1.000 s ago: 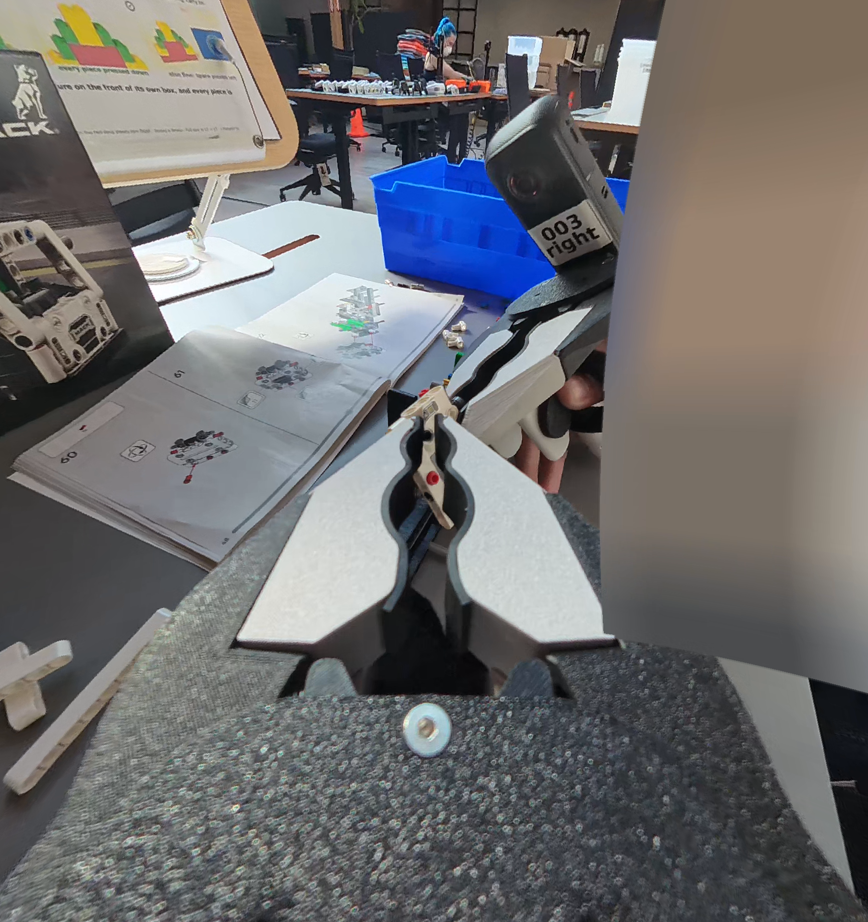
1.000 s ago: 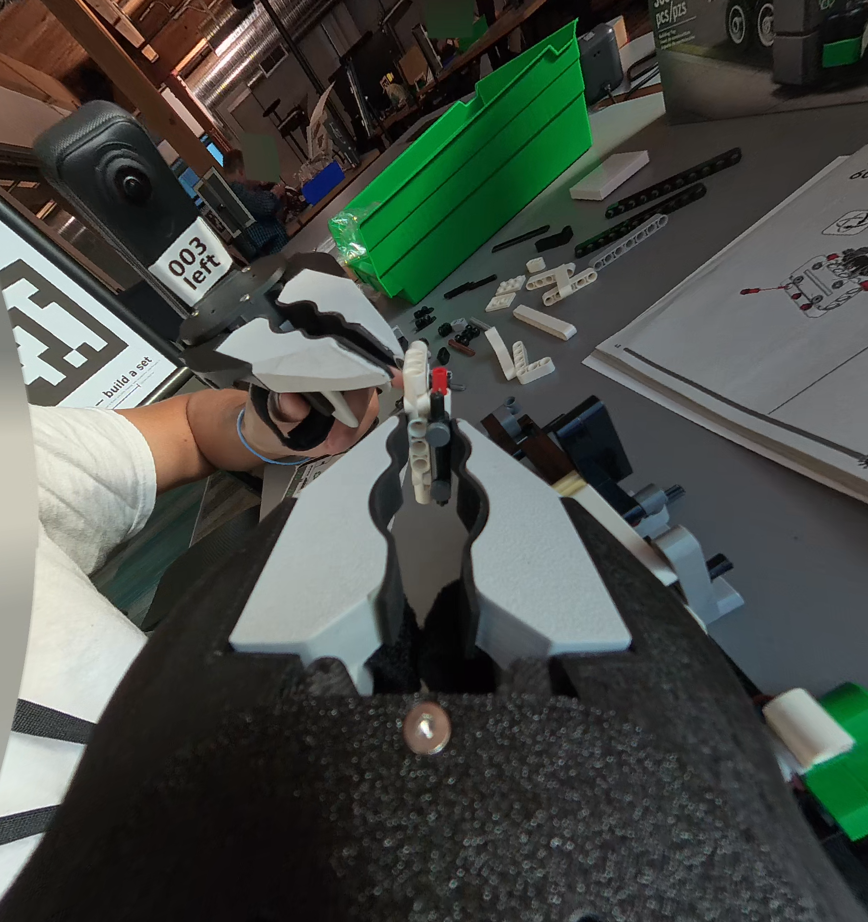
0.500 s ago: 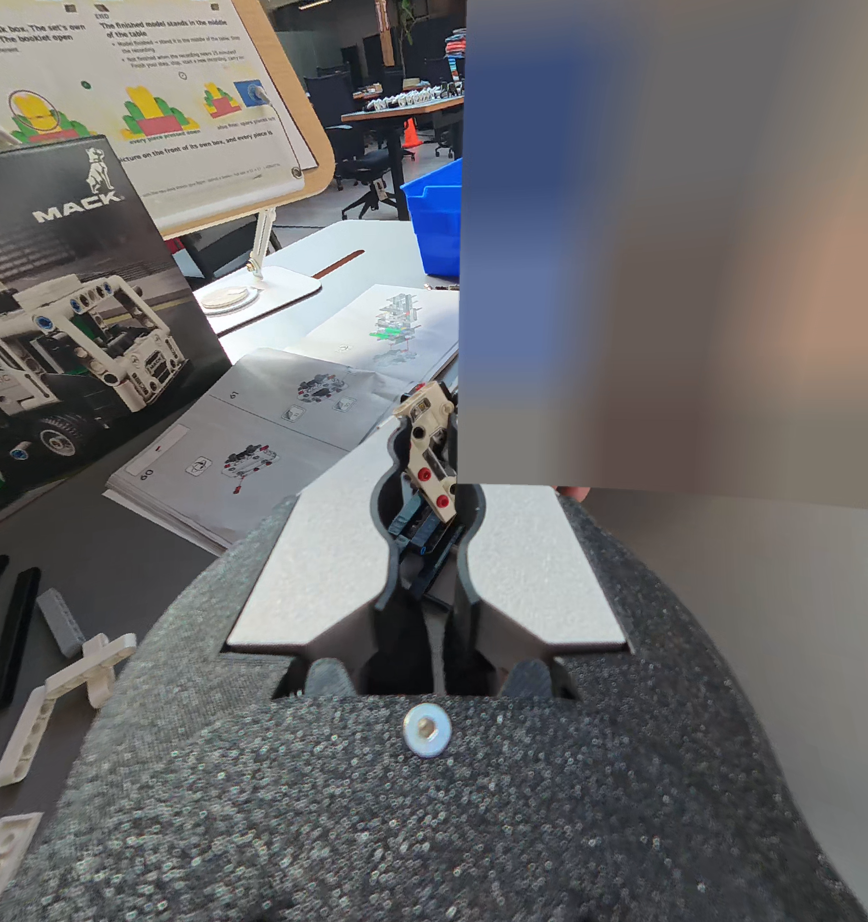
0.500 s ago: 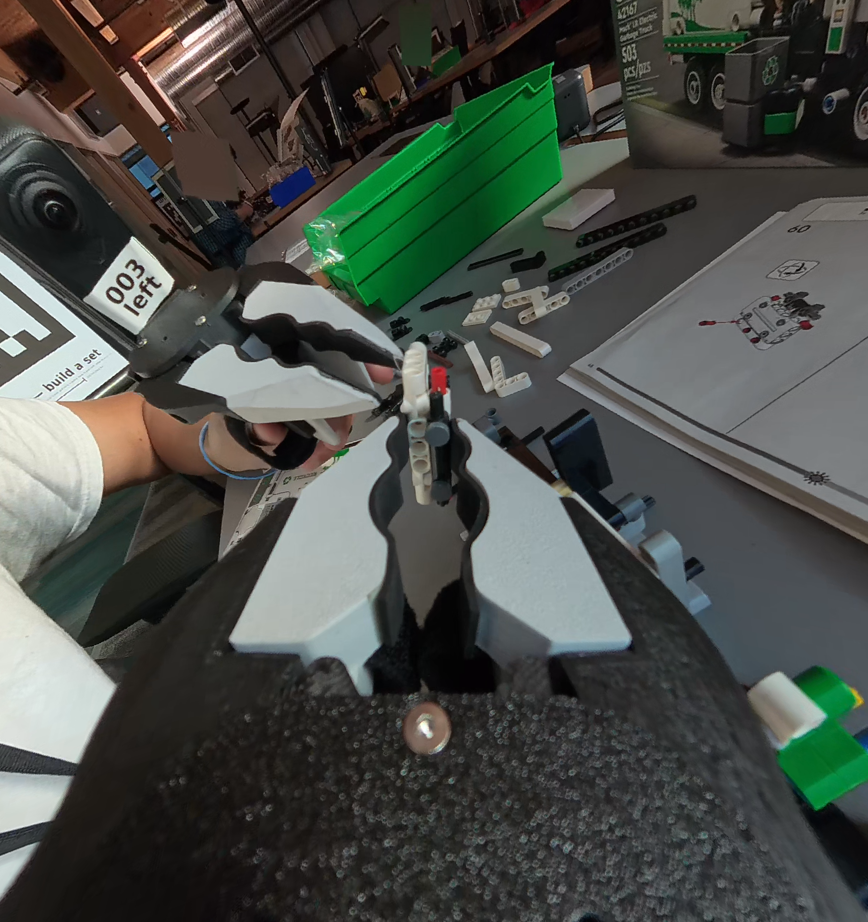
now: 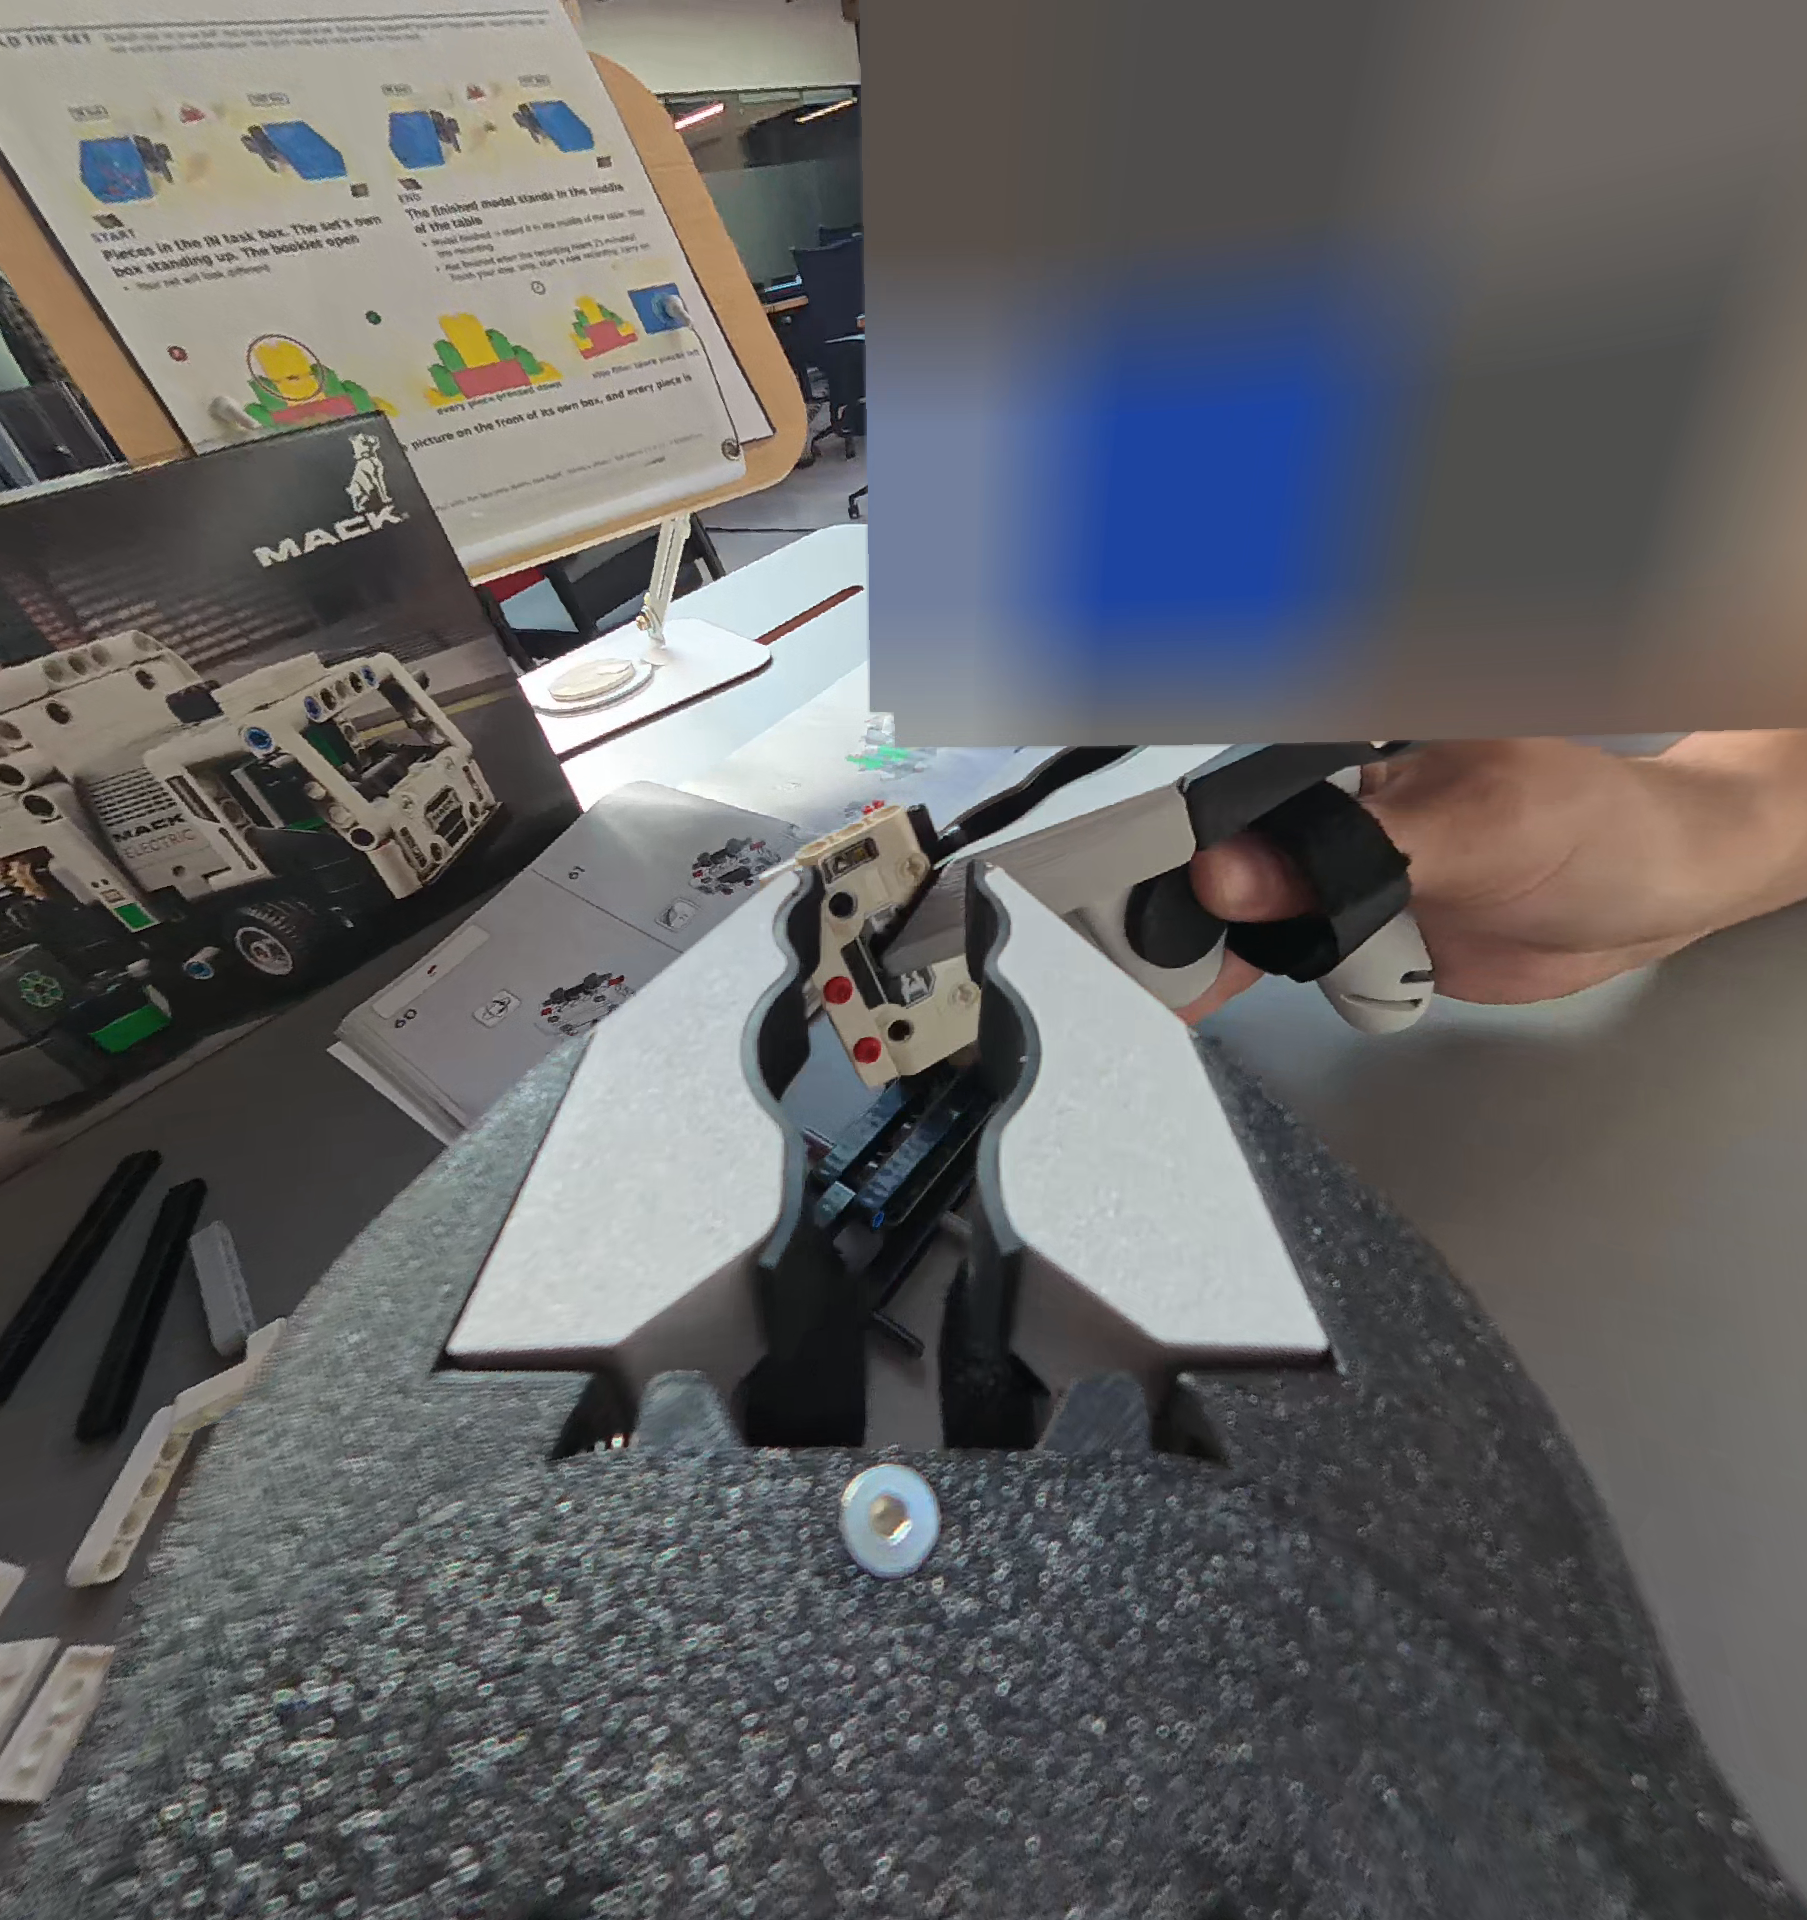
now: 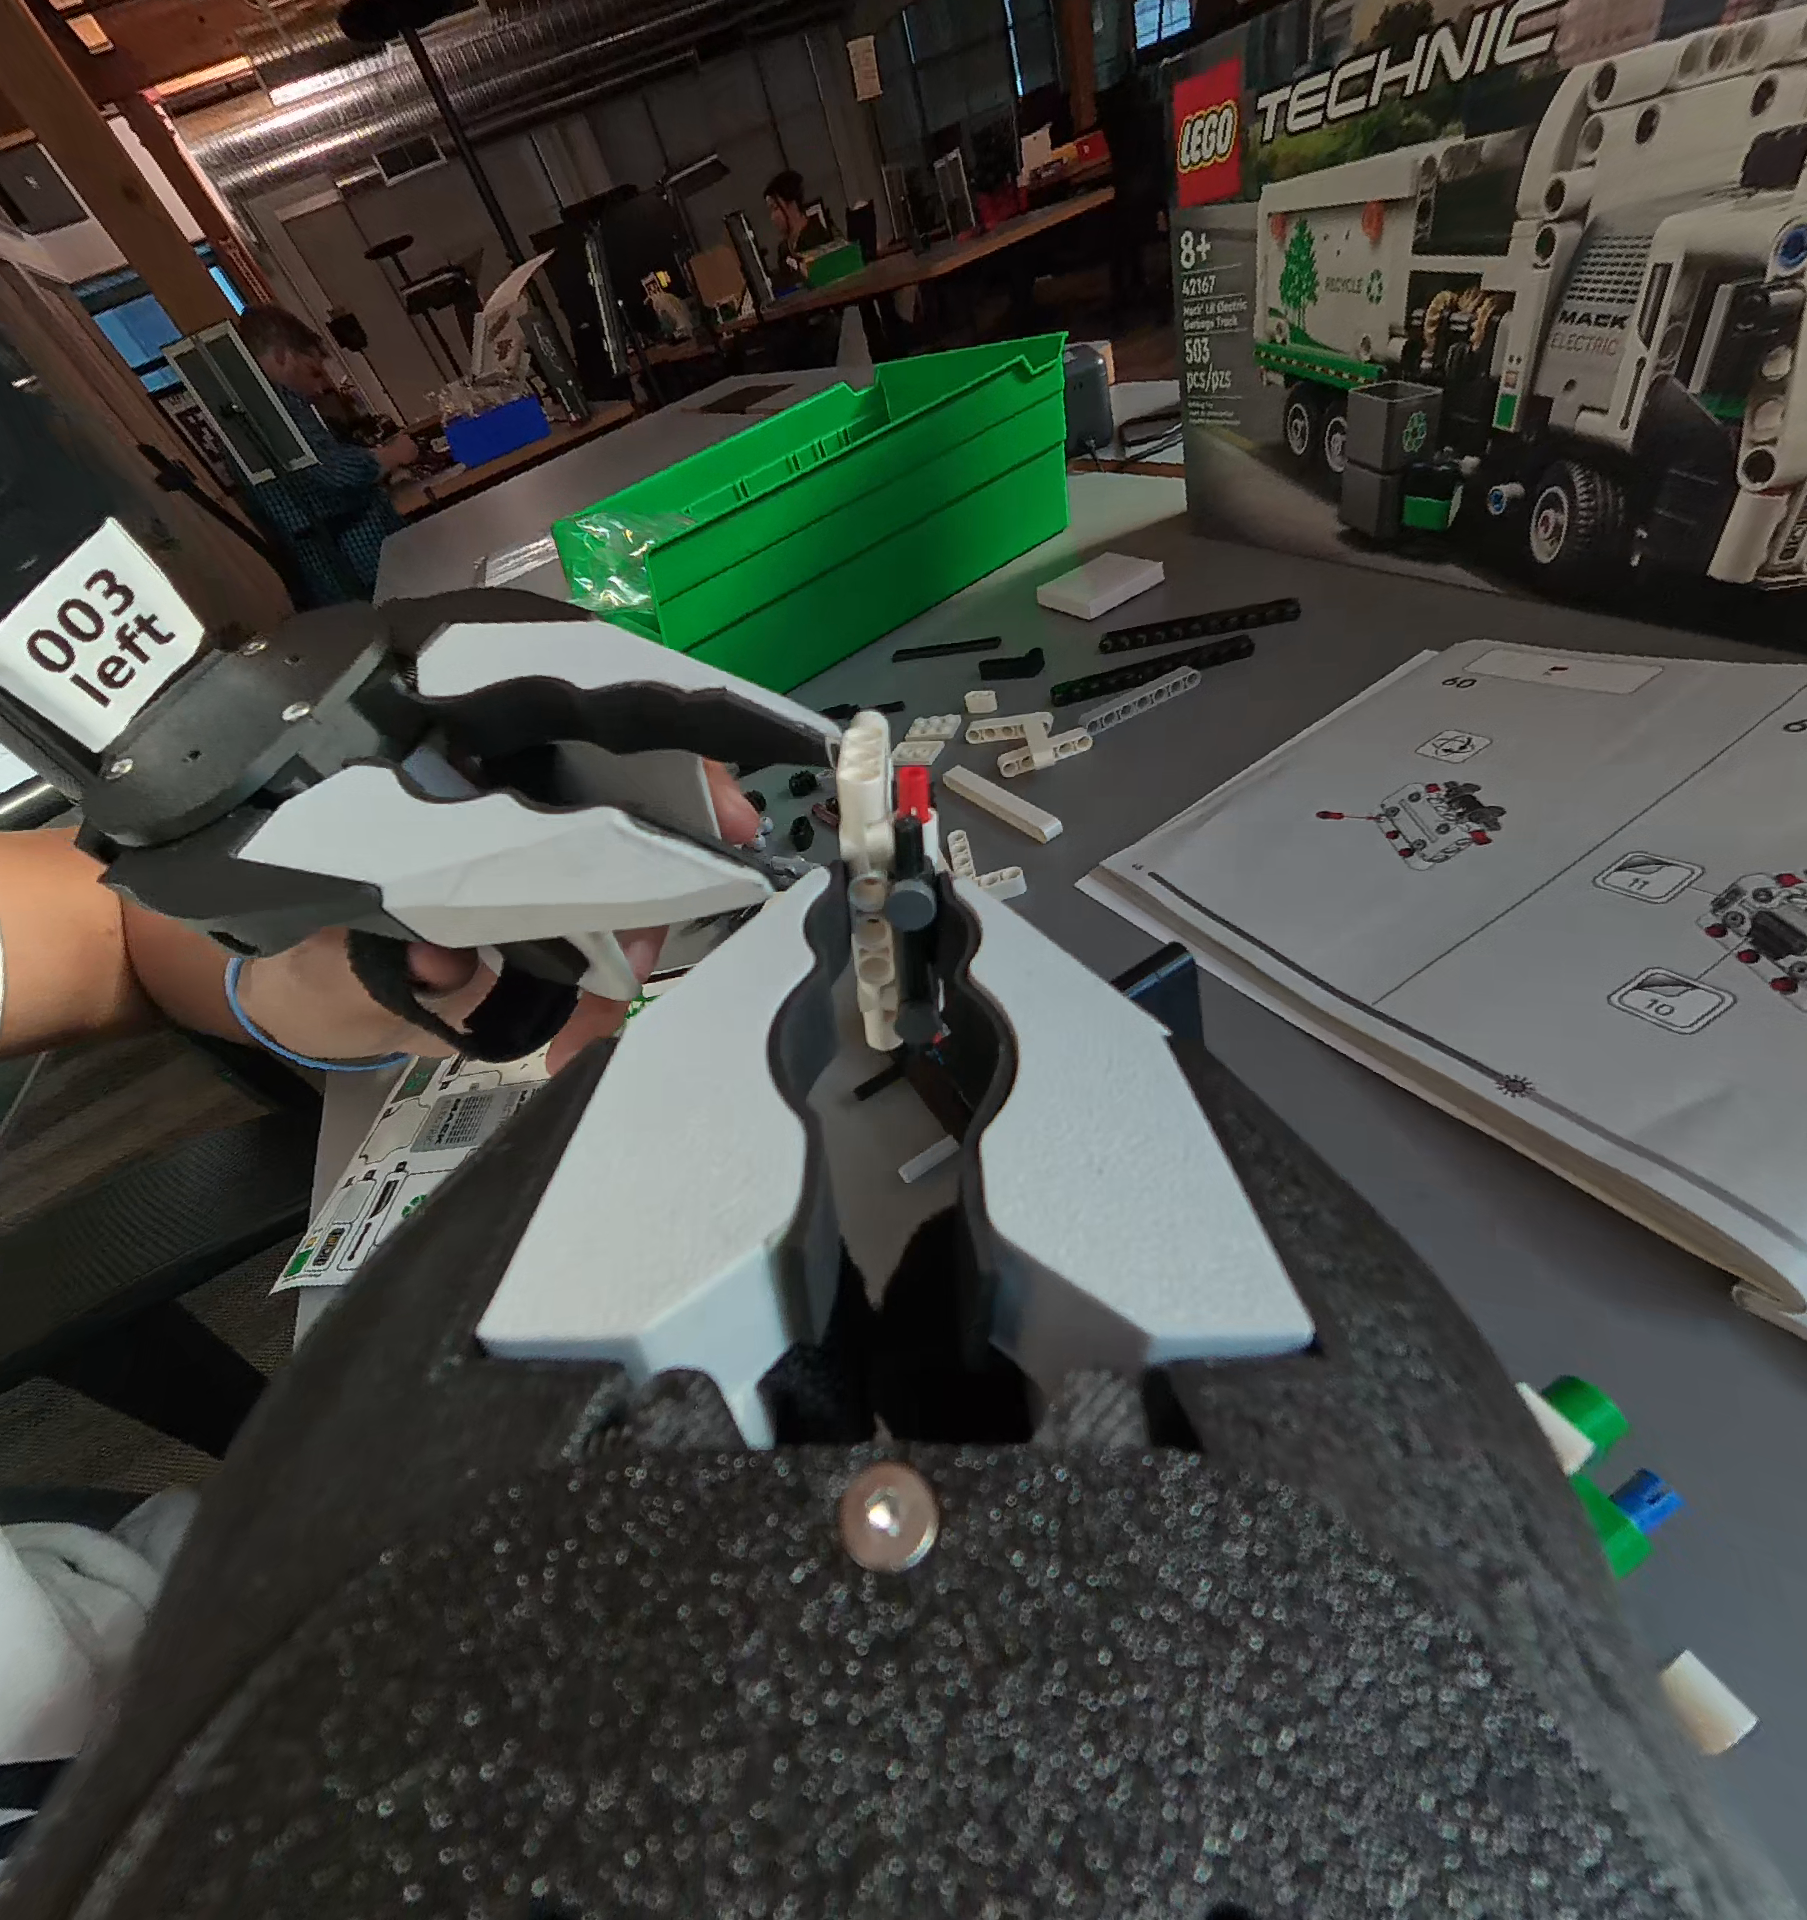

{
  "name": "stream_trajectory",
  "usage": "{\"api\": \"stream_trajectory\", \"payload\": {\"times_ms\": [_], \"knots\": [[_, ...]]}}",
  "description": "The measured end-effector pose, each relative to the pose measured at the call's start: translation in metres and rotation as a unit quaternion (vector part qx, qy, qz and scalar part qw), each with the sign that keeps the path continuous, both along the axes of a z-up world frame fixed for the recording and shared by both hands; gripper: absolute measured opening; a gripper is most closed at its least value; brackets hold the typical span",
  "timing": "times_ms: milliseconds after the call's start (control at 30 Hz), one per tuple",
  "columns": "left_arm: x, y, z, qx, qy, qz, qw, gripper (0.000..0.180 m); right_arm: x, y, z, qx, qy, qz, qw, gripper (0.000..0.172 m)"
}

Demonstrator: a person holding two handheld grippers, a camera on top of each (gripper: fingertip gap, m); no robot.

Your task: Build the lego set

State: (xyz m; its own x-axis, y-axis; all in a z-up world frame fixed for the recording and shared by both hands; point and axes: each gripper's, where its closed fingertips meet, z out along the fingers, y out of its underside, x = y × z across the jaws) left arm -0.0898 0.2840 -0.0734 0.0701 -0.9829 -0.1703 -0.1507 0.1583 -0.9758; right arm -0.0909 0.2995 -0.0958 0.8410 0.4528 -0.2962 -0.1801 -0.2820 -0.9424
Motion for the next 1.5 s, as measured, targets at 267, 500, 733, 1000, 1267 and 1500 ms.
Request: {"api": "stream_trajectory", "payload": {"times_ms": [267, 500, 733, 1000, 1267, 1500], "knots": [[0.004, -0.001, 0.006, 0.017, -0.011, 0.032, 0.999, 0.028, 0.003, 0.000, 0.004, 0.007, 0.002, -0.006, 1.000, 0.014], [0.004, 0.000, 0.010, 0.034, -0.022, 0.049, 0.998, 0.037, 0.000, -0.002, 0.005, 0.005, 0.010, 0.002, 1.000, 0.014], [0.001, 0.004, 0.011, 0.042, -0.020, 0.053, 0.997, 0.046, 0.003, -0.001, 0.007, 0.001, 0.029, 0.005, 1.000, 0.014], [-0.015, 0.006, 0.026, -0.118, -0.030, -0.077, 0.990, 0.051, -0.005, -0.007, 0.018, 0.010, 0.080, 0.068, 0.994, 0.014], [-0.016, 0.006, 0.013, -0.234, 0.010, -0.161, 0.959, 0.039, -0.023, -0.015, 0.016, 0.017, 0.061, 0.115, 0.991, 0.014], [-0.015, -0.004, 0.010, -0.239, 0.019, -0.183, 0.953, 0.031, -0.028, -0.017, 0.014, 0.014, 0.054, 0.123, 0.991, 0.014]]}}
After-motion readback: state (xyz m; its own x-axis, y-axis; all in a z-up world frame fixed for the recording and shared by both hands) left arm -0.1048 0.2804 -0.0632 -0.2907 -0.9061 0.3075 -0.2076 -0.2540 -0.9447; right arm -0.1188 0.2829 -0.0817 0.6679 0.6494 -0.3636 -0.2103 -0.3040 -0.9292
